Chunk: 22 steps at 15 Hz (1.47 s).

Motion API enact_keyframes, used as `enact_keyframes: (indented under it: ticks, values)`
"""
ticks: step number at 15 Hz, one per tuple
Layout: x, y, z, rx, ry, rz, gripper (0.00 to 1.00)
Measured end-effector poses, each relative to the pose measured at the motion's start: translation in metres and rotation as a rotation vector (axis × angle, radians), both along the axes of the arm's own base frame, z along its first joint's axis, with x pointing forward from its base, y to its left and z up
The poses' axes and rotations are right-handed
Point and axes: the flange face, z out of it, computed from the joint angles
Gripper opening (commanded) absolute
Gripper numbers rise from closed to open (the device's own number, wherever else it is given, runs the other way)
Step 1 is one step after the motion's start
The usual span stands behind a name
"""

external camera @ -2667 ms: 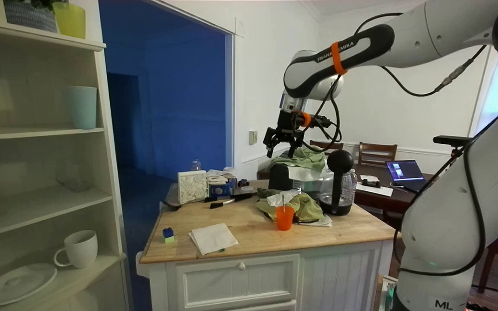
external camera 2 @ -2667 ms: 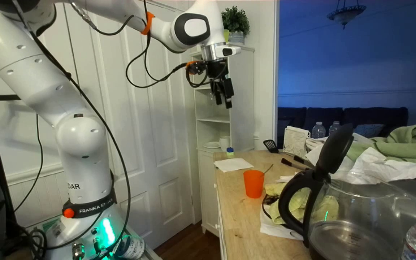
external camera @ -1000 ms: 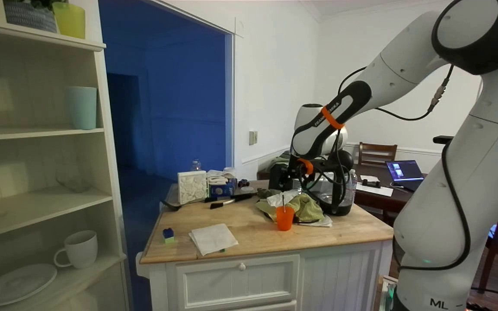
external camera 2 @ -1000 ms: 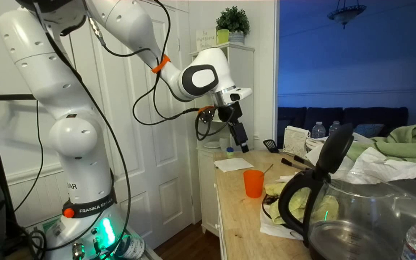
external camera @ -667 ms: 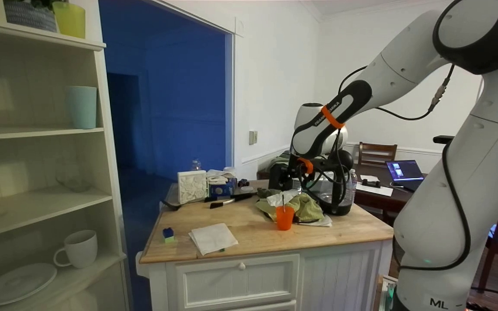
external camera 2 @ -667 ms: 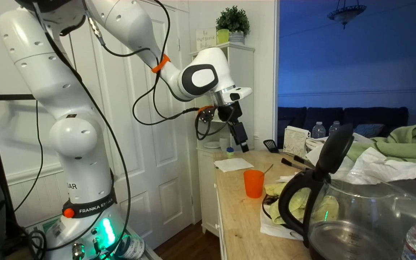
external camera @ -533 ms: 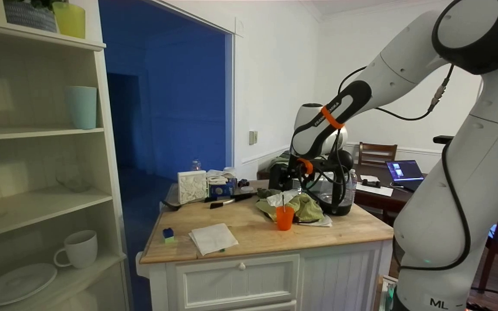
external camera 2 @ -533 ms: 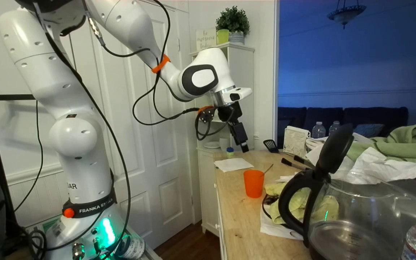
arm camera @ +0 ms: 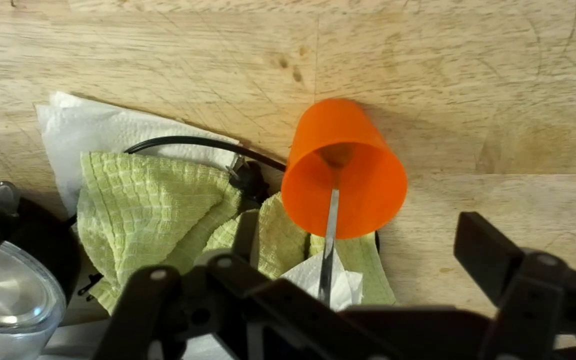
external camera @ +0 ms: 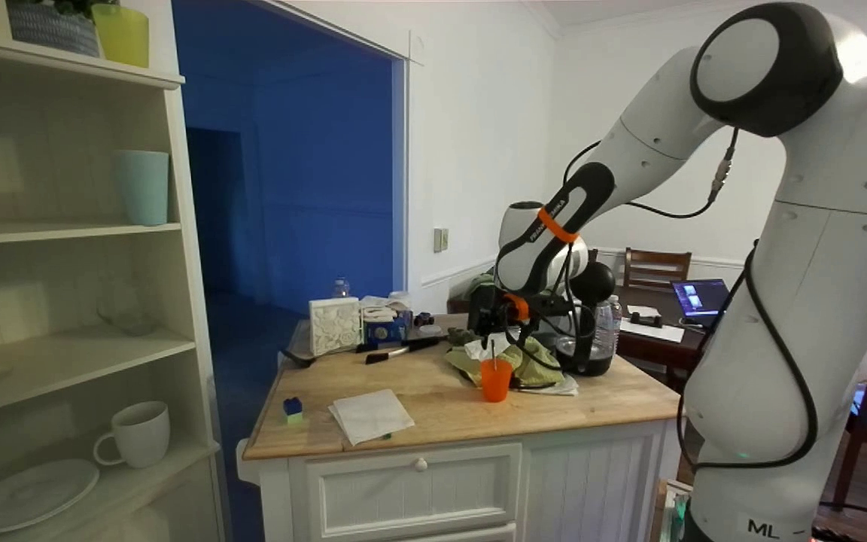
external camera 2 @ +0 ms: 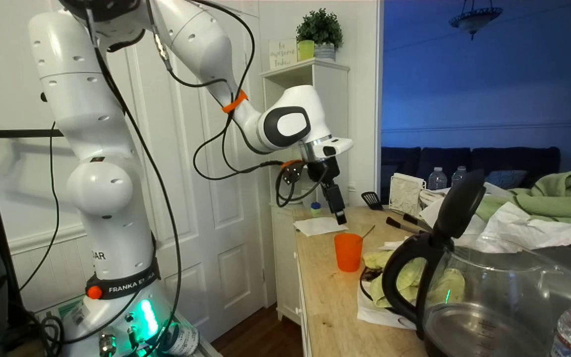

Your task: Move the spoon from the orange cup to the paper towel

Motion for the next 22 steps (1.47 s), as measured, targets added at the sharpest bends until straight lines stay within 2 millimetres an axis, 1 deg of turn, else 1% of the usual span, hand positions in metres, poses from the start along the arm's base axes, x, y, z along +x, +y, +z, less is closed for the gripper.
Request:
enact_keyframes:
  ticks: [1, 2, 5, 7, 8, 10, 11, 12, 16, 17, 18, 22]
  values:
    - [0.004, -0.003, -0.005, 0.0, 0.002, -0.012, 1.0]
    - [0.007, -0.007, -0.009, 0.002, 0.008, -0.025, 0.82]
    - [0.015, -0.019, -0.016, 0.002, 0.016, -0.058, 0.57]
    - [0.018, -0.026, -0.019, 0.002, 0.018, -0.076, 0.44]
    - [0.019, -0.028, -0.02, 0.002, 0.019, -0.082, 0.36]
    - [0.021, -0.032, -0.024, 0.003, 0.025, -0.089, 0.25]
    - [0.021, -0.032, -0.026, 0.003, 0.03, -0.089, 0.25]
    - [0.021, -0.032, -0.029, 0.004, 0.034, -0.089, 0.23]
    - [0.022, -0.031, -0.038, 0.009, 0.053, -0.087, 0.4]
    - [0.022, -0.03, -0.04, 0.01, 0.057, -0.086, 0.42]
    - [0.022, -0.03, -0.042, 0.011, 0.06, -0.085, 0.38]
    - [0.024, -0.027, -0.045, 0.016, 0.064, -0.083, 0.38]
